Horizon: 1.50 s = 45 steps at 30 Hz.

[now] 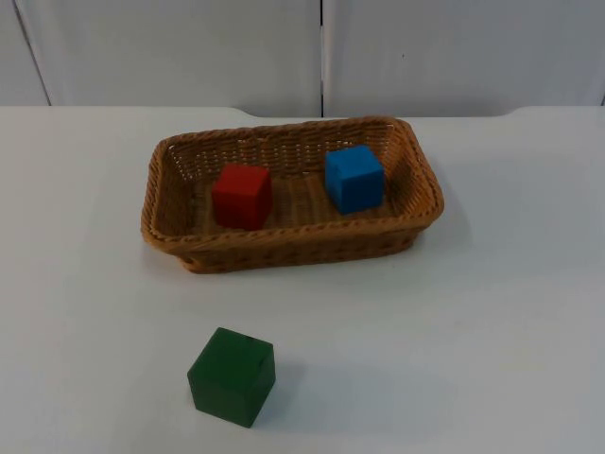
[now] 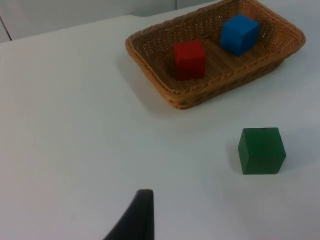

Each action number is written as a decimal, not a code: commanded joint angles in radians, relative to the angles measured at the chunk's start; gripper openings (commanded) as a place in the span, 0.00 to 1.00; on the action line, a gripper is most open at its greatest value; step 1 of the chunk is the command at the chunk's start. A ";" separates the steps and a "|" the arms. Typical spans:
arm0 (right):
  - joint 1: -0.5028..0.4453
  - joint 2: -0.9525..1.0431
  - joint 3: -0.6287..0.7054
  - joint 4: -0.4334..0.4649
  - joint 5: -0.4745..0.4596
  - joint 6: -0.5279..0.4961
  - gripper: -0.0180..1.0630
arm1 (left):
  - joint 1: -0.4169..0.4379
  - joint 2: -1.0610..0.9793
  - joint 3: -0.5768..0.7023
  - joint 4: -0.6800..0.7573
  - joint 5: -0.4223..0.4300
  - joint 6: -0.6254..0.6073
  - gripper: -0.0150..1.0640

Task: Pick up one cube with each hand and place exactly two cubes into the same basket, leaving the remaining cube outside.

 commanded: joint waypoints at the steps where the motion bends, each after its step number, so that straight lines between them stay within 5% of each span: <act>1: -0.042 -0.003 0.002 -0.002 -0.008 0.002 0.99 | -0.004 -0.003 0.005 0.004 -0.002 -0.008 0.99; 20: -0.320 -0.003 0.002 -0.002 -0.008 0.002 0.99 | -0.004 -0.003 0.005 0.004 -0.002 -0.008 0.99; 45: -0.323 -0.003 0.002 -0.002 -0.008 0.002 0.99 | -0.004 -0.003 0.005 0.004 -0.002 -0.008 0.99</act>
